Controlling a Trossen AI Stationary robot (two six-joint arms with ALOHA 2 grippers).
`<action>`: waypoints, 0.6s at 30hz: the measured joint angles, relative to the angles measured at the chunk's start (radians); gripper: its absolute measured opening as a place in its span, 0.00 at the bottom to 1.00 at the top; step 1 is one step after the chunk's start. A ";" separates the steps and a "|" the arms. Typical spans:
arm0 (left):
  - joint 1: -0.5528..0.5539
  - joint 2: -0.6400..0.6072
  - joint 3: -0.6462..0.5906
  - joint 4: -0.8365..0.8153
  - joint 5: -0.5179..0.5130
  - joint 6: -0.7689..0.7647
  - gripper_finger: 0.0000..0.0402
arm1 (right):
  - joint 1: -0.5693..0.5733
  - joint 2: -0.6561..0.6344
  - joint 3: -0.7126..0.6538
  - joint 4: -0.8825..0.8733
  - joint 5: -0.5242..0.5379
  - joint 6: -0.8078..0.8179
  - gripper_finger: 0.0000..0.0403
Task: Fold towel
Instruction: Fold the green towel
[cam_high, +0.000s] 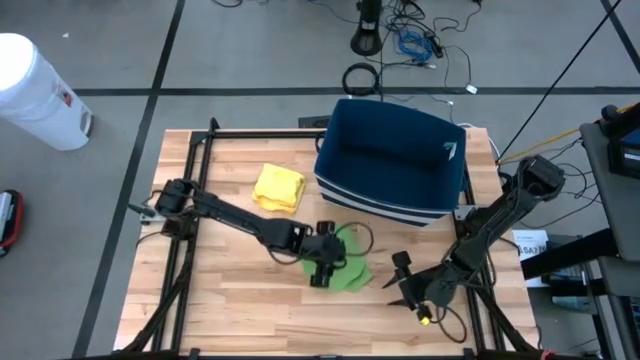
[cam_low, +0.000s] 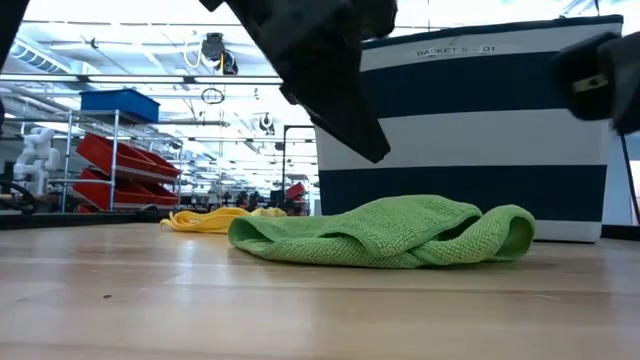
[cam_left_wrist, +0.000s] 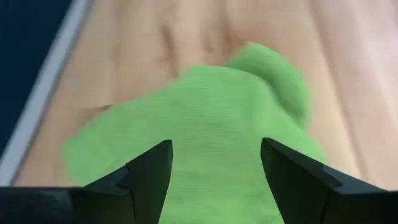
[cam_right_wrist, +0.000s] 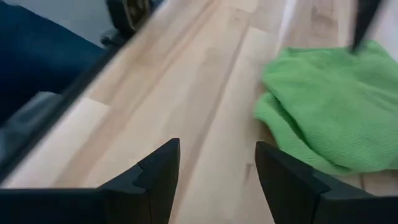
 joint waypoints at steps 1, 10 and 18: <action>-0.017 0.002 0.000 -0.002 0.001 0.018 0.63 | -0.010 0.014 0.000 0.009 0.000 -0.010 0.49; -0.144 0.077 0.000 0.057 -0.016 0.130 0.63 | -0.094 0.119 0.000 0.107 -0.003 -0.084 0.49; -0.179 0.127 -0.001 0.071 -0.159 0.187 0.63 | -0.117 0.143 -0.001 0.143 -0.010 -0.082 0.49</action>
